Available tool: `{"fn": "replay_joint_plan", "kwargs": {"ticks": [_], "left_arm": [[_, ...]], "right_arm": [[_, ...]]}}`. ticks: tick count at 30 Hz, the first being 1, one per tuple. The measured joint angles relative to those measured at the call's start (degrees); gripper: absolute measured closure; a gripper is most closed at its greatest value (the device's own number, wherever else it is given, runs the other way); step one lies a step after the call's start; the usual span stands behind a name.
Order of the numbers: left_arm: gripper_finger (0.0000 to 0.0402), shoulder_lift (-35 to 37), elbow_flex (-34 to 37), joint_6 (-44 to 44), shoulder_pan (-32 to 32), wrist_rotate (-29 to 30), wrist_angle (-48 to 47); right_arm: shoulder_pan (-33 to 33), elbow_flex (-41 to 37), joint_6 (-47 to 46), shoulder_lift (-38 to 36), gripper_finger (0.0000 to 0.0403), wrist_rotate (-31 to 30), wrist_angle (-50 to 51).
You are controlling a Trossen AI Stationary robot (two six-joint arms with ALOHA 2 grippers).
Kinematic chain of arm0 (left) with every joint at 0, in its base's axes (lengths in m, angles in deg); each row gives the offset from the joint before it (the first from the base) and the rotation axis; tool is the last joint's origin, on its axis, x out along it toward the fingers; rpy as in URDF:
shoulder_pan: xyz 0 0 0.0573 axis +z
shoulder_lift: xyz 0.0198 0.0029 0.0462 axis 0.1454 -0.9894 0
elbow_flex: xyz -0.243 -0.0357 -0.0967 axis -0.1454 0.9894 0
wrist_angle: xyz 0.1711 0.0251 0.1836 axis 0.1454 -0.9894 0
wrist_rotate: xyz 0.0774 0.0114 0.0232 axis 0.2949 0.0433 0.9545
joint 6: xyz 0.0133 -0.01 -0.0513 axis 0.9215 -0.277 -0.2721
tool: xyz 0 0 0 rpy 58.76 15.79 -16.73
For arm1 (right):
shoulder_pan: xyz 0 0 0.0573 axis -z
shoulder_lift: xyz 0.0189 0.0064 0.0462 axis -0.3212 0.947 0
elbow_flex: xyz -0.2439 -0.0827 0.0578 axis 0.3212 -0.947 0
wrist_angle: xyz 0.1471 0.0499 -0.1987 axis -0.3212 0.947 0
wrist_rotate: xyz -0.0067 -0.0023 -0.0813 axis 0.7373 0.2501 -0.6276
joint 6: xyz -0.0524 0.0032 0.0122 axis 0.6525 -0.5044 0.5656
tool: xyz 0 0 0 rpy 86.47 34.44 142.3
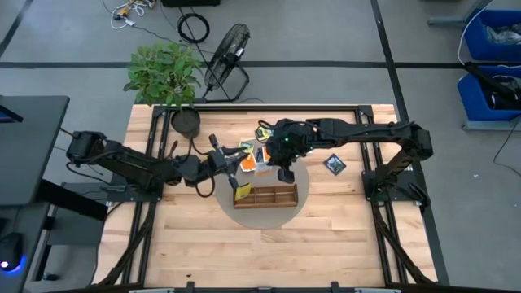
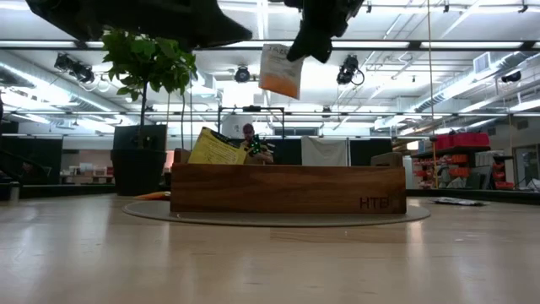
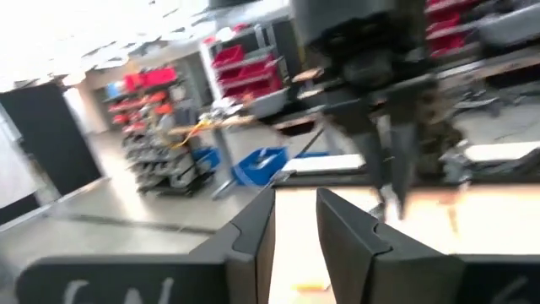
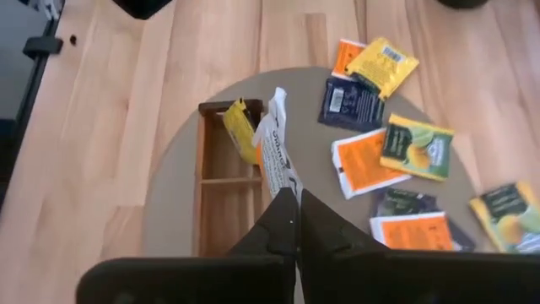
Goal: Pick & Place Tea
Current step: Put the orange tea bag into the middle section of the wooden organizer
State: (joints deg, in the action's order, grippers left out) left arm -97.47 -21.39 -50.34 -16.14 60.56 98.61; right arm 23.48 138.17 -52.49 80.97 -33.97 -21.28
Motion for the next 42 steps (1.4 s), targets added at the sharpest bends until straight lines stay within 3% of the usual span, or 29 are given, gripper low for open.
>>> {"fn": "replay_joint_plan", "kwargs": {"ticks": [8,14,19,42], "left_arm": [[0.0298,1.1,0.0,1.4,-2.5,8.1,-1.7],[0.0298,1.1,0.0,1.5,-3.5,9.0,-3.1],[0.0298,1.1,0.0,1.5,-3.5,9.5,-3.3],[0.0298,1.1,0.0,1.4,-3.4,9.4,-3.2]], "right_arm": [[-2.2,-10.0,-10.2,0.0,0.0403,-0.2,-6.5],[-3.4,-15.2,-19.0,0.0,0.0403,-4.9,-15.7],[-4.9,-16.0,-24.4,0.0,0.0403,-6.0,-16.2],[-9.3,-16.0,-25.2,7.0,0.0403,-16.4,-14.5]]}}
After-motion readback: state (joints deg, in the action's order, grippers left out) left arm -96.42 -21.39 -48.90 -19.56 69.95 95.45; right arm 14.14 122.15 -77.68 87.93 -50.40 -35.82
